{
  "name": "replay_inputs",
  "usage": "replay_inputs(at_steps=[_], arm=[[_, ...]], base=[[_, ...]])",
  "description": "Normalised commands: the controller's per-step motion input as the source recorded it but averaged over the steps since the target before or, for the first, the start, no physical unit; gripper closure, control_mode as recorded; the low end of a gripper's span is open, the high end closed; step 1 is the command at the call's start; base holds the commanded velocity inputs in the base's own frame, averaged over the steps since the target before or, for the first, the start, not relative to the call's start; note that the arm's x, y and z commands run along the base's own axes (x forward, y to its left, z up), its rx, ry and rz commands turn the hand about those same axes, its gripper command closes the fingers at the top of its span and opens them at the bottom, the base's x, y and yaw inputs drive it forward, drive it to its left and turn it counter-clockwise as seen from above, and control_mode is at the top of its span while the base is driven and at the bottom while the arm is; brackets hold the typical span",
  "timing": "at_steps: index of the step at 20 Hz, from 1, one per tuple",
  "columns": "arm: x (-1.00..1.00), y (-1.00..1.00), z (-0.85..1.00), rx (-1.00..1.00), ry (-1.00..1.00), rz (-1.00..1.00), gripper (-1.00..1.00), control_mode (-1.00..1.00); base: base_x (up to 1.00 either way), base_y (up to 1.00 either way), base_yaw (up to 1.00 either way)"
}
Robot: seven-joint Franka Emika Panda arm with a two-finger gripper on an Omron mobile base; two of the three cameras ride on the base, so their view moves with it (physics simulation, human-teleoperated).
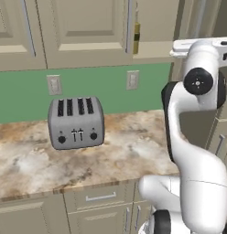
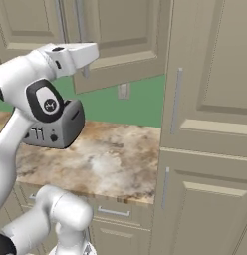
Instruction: Move the shaker and oil and vinegar bottle from the cabinet to the dining counter.
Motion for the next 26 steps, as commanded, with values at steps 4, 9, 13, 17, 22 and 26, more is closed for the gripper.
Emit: replay_inputs(at_steps=[4,9,13,17,22,26], arm=[[-0.52,-0.31,-0.03,0.0,0.0,-0.08,-1.0,-1.0],[-0.98,0.31,-0.13,-0.02,-0.12,0.02,-1.0,-1.0],[-0.67,0.94,-0.03,-0.14,-0.01,0.0,-1.0,-1.0],[-0.48,1.0,0.0,-0.17,0.0,0.0,-1.0,-1.0],[-0.5,1.0,0.0,-0.18,0.01,0.0,-1.0,-1.0],[0.02,1.0,0.0,-0.24,0.16,-0.08,-1.0,-1.0]], base=[[0.0,0.0,0.0],[0.0,0.0,0.0],[0.0,0.0,0.0],[0.0,0.0,0.0],[0.0,0.0,0.0],[0.0,0.0,0.0]])
